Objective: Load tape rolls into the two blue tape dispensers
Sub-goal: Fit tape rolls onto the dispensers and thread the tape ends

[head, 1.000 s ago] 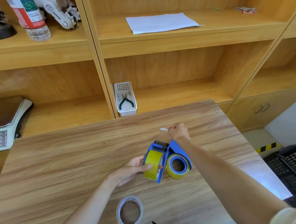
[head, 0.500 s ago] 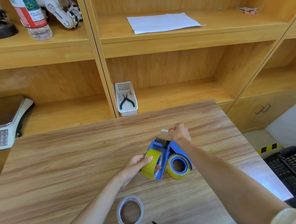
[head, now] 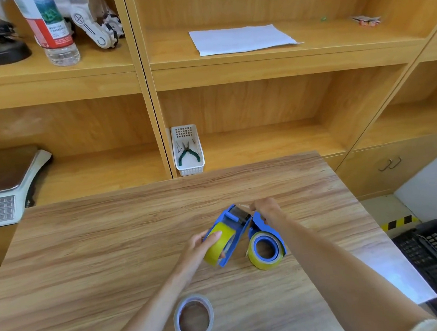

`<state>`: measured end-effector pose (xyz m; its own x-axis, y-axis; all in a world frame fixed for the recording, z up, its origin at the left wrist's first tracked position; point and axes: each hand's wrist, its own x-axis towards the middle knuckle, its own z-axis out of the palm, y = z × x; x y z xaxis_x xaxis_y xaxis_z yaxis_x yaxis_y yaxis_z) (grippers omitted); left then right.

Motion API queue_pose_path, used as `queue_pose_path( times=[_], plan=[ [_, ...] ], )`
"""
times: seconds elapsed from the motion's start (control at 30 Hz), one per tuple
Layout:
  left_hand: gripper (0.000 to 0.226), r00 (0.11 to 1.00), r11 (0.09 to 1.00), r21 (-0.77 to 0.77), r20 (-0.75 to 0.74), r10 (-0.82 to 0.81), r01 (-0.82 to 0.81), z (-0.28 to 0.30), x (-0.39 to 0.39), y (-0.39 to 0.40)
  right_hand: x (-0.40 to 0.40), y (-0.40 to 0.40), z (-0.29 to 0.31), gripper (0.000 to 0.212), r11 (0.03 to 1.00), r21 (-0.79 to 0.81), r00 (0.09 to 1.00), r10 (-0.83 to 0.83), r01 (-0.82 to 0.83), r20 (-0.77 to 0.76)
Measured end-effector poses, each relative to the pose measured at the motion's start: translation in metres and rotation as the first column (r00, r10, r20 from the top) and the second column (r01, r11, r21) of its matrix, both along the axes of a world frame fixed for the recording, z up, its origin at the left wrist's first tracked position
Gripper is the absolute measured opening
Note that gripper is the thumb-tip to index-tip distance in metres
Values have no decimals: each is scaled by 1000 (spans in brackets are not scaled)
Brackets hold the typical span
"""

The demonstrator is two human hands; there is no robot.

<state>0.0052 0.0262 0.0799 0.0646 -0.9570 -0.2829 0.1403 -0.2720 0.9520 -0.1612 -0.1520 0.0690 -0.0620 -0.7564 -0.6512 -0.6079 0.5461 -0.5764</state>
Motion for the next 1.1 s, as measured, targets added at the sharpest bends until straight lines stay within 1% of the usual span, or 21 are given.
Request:
queue_pose_path(
  times=[0.07, 0.13, 0.2, 0.27, 0.4, 0.5, 0.63, 0.73, 0.87, 0.93, 1.1],
  plan=[
    [41, 999, 998, -35, 10, 46, -46, 0, -1, 1, -4, 7, -1, 28, 991, 124, 992, -59, 45, 111],
    [44, 991, 991, -39, 16, 131, -131, 0, -2, 2, -4, 18, -1, 38, 963, 260, 962, -138, 75, 236],
    [50, 970, 970, -16, 8, 244, -244, 0, -1, 0, -2, 27, -6, 38, 921, 375, 913, -236, 101, 334],
    [53, 952, 952, -9, -4, 306, -306, 1, -1, -2, 4, 35, -9, 37, 885, 453, 879, -298, 108, 373],
    [52, 936, 936, -20, -20, 351, -352, 3, 0, -8, 16, 45, -10, 44, 820, 563, 789, -410, 100, 457],
    [51, 941, 941, -21, -10, 338, -338, 3, 3, -11, 18, 47, -12, 41, 790, 601, 741, -477, 125, 473],
    [50, 933, 933, -6, -16, 360, -360, 1, 5, -14, 19, 47, -14, 24, 779, 606, 682, -531, 160, 503],
    [43, 916, 916, 69, -46, 398, -395, 1, 4, -15, 19, 46, -12, 17, 798, 576, 653, -533, 176, 538],
    [31, 875, 870, 203, -95, 475, -450, 1, 6, -19, 16, 43, -13, 13, 830, 532, 686, -484, 164, 543],
    [30, 856, 850, 245, -118, 503, -466, 1, 7, -22, 16, 43, -11, 12, 852, 493, 705, -459, 176, 540],
    [32, 801, 790, 340, -144, 581, -511, -2, 4, -32, 22, 42, -7, 16, 932, 319, 735, -338, 174, 587]
  ],
)
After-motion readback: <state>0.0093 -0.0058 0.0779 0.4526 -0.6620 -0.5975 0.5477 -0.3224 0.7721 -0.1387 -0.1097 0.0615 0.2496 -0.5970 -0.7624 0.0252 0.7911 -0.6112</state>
